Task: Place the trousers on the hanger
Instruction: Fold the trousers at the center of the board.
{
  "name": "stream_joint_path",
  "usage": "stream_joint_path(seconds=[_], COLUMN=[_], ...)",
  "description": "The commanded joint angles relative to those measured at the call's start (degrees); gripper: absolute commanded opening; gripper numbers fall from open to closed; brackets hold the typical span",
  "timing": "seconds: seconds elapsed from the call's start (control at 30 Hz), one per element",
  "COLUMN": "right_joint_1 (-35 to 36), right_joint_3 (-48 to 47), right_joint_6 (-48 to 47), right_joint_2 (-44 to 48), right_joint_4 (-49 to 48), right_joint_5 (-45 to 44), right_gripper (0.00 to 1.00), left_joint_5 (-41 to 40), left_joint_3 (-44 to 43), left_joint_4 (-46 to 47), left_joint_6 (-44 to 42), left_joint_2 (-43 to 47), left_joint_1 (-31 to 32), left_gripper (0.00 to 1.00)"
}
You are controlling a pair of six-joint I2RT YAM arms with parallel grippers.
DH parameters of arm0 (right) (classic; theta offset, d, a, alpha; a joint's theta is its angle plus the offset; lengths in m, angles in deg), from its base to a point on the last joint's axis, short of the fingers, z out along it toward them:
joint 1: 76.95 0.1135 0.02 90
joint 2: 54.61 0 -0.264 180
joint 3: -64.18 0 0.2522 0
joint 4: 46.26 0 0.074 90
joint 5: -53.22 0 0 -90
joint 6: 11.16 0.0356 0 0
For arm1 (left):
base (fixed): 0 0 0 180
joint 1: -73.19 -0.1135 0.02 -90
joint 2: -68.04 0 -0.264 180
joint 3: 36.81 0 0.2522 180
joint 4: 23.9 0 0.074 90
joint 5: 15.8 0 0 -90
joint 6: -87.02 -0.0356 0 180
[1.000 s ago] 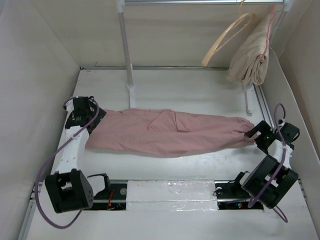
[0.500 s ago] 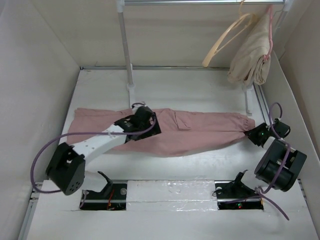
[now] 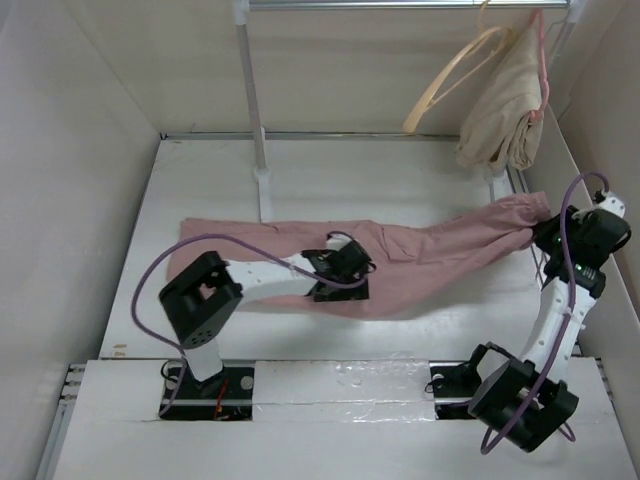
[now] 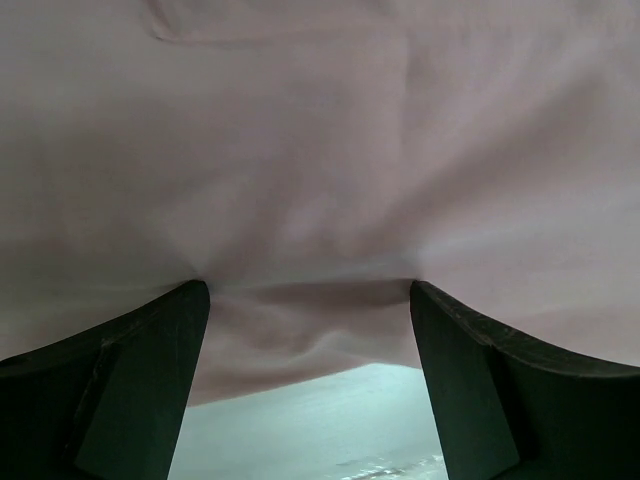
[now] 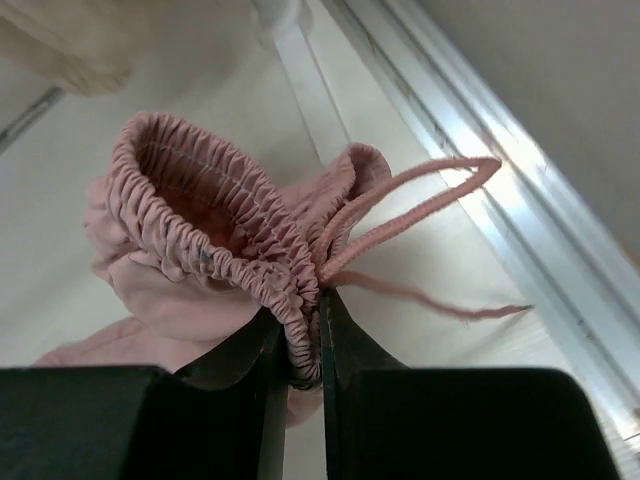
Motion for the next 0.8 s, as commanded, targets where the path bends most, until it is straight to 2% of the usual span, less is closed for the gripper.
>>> stream_joint_path(seconds=[0.0,0.03,0.17,0.23,0.3,0.33,0.4,0.5,0.63,0.67,0.7,0.73,0.77], right_joint_1=[0.4,0.4,4.2,7.4,11.3,15.5,19.3,28.2,43.2,50.1,53.5,63.5,63.6], right_joint_3=[-6.9,-12.0,-22.1,-23.8,-24.2,-23.9,-22.9,-23.5,-23.5,-23.5,-23.8,-26.3,-26.3], right_joint_6=[-5.0,-6.2,-9.6,-10.4,-9.7,-9.4,-8.1,-6.7,-0.7,0.7,2.9,5.2,5.3], right_joint_2=[1.0,0.5,-0.8,-0.7,0.0,0.9,1.8,2.6,1.7,1.2,-0.7,-3.4,-4.8], right_joint_4=[5.7,9.1,13.1,13.9,13.4,12.5,11.9,11.6,6.9,5.6,4.7,2.2,2.2], right_joint_5=[1.5,1.9,3.6,6.0,6.9,7.0,5.6,2.5,-3.6,-5.2,-8.7,-15.0,-15.1], right_gripper=[0.00,0.00,0.00,0.00,0.00,0.00,0.00,0.00,0.00,0.00,0.00,0.00,0.00], left_joint_5=[1.3,2.1,6.2,5.1,3.9,3.4,0.3,-4.0,-2.5,-0.3,0.7,4.4,4.4], left_joint_3=[-10.1,-12.1,-20.7,-25.7,-25.3,-24.5,-21.6,-18.5,-14.3,-14.0,-13.9,-14.8,-14.8], left_joint_4=[-1.8,-2.3,-2.4,-5.0,-5.8,-5.8,-5.9,-7.5,-7.4,-8.4,-9.2,-11.9,-11.9], left_joint_6=[0.5,0.6,0.2,-0.5,-1.2,-1.4,-1.7,-1.8,-4.5,-6.1,-7.1,-10.0,-10.0], left_joint_2=[-7.1,-8.9,-14.7,-15.7,-12.1,-10.2,-1.2,13.0,28.4,32.0,33.2,35.8,35.8], left_joint_1=[7.1,8.1,13.3,13.8,13.1,12.3,10.7,5.2,-8.3,-14.8,-18.0,-27.4,-27.5], left_gripper=[0.78,0.78,0.78,0.78,0.78,0.78,0.79,0.79,0.79,0.79,0.79,0.79,0.79])
